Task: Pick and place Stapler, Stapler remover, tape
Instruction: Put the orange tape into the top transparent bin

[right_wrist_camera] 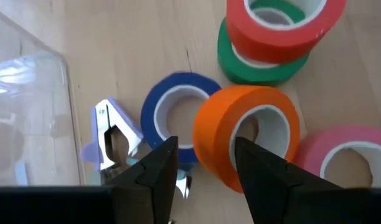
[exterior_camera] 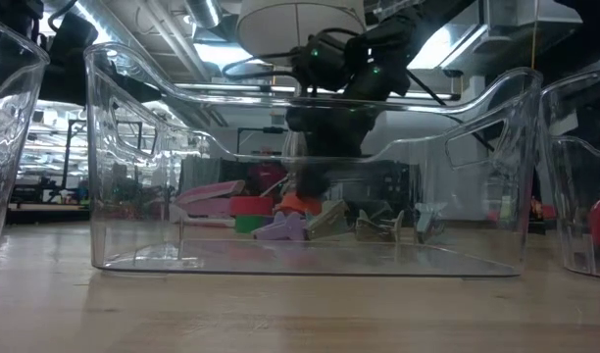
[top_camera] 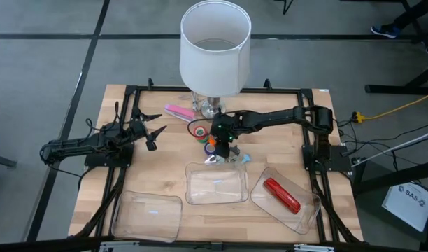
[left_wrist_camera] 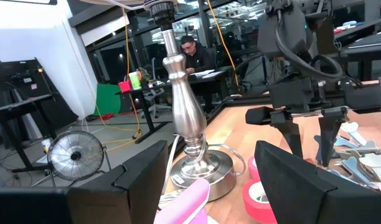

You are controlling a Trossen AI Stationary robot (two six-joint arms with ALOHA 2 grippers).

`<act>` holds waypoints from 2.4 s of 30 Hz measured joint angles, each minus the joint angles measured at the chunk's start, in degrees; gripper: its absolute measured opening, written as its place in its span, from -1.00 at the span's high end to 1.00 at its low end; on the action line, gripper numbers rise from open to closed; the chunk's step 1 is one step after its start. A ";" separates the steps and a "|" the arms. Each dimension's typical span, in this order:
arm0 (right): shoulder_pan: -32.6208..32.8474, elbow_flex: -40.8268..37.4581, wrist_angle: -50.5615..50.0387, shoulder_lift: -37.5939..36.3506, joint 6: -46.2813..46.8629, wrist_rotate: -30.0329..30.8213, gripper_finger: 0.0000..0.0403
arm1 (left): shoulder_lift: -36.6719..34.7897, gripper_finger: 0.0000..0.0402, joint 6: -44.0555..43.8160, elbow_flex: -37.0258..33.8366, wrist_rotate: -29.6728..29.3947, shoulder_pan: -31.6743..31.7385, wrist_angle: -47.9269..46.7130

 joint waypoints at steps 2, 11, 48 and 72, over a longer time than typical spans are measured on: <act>0.00 0.00 -0.32 0.00 -0.03 0.00 0.21 | 0.00 -0.19 0.00 0.00 0.00 0.01 0.01; 0.00 0.00 -0.46 0.00 -0.02 -1.36 0.61 | 0.00 -0.19 0.00 0.01 0.00 -0.01 0.00; 7.45 18.69 -28.56 -11.31 -4.46 0.63 0.92 | -0.02 -0.19 -0.01 0.00 -0.02 0.00 0.01; 27.78 18.60 -32.91 -18.71 24.61 10.79 0.91 | -0.01 -0.19 0.01 0.00 -0.17 -0.01 0.01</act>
